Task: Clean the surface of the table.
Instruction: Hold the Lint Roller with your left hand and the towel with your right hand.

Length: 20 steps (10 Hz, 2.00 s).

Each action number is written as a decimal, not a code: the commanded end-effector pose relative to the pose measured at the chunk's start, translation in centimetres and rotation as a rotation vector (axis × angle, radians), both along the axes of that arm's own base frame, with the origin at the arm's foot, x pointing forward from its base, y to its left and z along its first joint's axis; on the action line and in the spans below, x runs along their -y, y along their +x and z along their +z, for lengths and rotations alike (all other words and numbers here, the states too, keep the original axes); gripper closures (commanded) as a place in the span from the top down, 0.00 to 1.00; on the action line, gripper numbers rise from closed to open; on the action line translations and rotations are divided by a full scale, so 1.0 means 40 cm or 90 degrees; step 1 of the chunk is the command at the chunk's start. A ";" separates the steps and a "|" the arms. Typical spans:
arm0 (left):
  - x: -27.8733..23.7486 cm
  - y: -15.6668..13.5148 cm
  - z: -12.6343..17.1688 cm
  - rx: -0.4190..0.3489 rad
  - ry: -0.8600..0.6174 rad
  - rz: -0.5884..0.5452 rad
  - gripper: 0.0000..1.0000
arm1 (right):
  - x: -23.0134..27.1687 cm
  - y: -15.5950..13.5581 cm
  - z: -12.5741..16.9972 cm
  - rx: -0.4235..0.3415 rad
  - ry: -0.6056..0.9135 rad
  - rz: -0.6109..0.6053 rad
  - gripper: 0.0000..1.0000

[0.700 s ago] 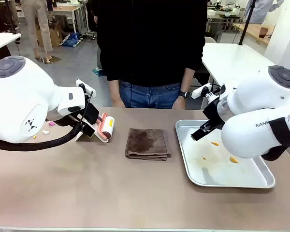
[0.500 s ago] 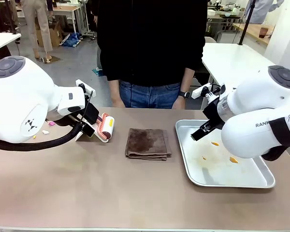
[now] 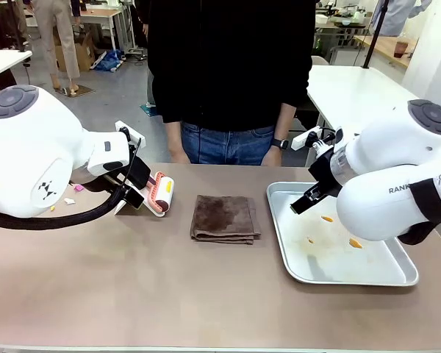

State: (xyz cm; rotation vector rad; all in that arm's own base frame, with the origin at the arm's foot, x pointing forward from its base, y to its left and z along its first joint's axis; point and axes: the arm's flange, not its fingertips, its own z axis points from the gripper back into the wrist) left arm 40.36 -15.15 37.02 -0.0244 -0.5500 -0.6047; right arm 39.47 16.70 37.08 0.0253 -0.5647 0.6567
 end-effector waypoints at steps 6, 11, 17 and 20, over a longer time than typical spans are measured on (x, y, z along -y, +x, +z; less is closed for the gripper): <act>0.000 0.000 0.000 0.000 0.000 0.000 1.00 | 0.000 0.000 0.000 0.000 0.000 0.000 1.00; 0.000 0.000 0.000 0.000 0.000 0.000 1.00 | 0.000 0.000 0.000 0.000 0.000 0.000 1.00; -0.115 -0.083 0.137 -0.012 -0.093 -0.006 1.00 | 0.083 -0.017 0.186 -0.106 0.101 -0.071 1.00; -0.270 -0.156 0.234 -0.046 -0.191 0.018 1.00 | 0.154 -0.105 0.316 -0.189 0.195 -0.140 1.00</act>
